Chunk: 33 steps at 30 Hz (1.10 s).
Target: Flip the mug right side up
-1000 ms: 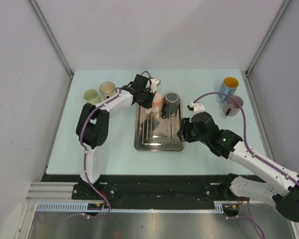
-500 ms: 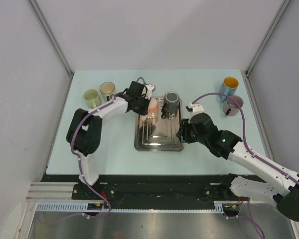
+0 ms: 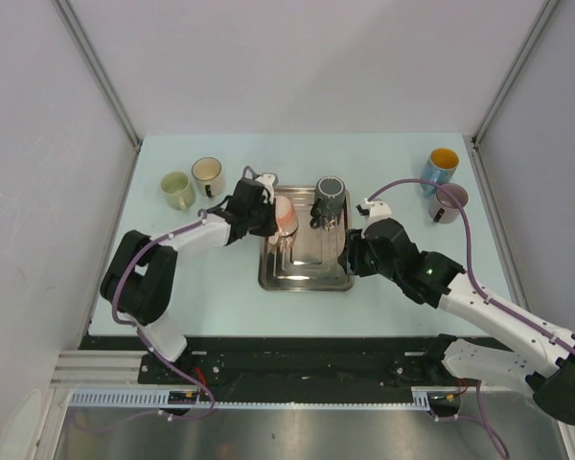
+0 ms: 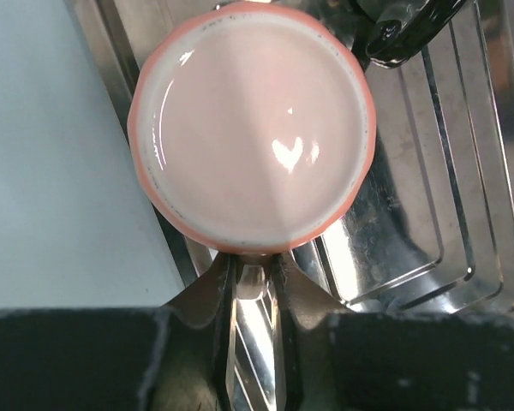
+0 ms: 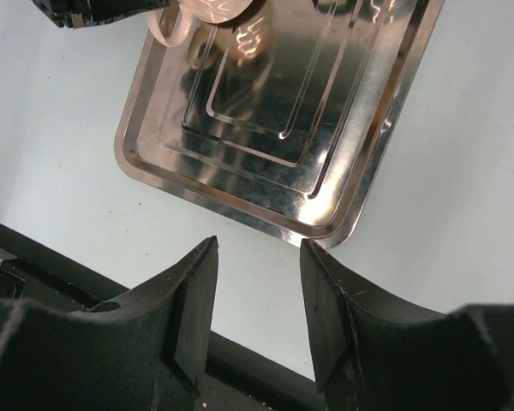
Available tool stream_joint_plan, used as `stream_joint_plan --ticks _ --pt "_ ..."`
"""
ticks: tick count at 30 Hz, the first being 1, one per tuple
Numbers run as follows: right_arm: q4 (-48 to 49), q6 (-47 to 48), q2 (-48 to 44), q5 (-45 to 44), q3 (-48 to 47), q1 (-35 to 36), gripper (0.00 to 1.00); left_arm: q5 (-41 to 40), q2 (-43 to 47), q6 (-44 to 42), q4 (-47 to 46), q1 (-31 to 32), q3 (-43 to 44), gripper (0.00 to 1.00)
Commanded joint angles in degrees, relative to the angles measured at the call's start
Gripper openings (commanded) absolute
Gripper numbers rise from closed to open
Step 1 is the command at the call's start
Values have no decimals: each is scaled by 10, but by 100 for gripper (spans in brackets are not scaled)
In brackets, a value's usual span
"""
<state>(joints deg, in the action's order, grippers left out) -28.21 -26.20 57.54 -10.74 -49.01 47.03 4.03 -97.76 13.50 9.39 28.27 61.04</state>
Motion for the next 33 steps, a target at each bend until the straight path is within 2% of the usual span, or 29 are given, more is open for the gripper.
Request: stream_joint_plan --ticks 1,2,8,11,22,27,33 --pt "18 -12 -11 -19 -12 5 48 -20 49 119 -92 4 -58 0" --pt "20 -12 -11 -20 -12 6 48 -22 52 133 -123 5 -66 0" --pt "27 -13 -5 -22 -10 9 48 -39 79 202 -166 12 -97 0" --pt "30 -12 -2 -23 -10 8 48 -59 102 210 -173 14 -98 0" --pt "39 -12 10 -22 -6 12 48 -54 149 229 -185 22 -117 0" --pt "44 -15 10 -19 -5 12 48 -11 166 281 -223 22 -140 0" --pt "65 -28 -7 15 1 10 49 63 193 389 -356 22 -203 0"
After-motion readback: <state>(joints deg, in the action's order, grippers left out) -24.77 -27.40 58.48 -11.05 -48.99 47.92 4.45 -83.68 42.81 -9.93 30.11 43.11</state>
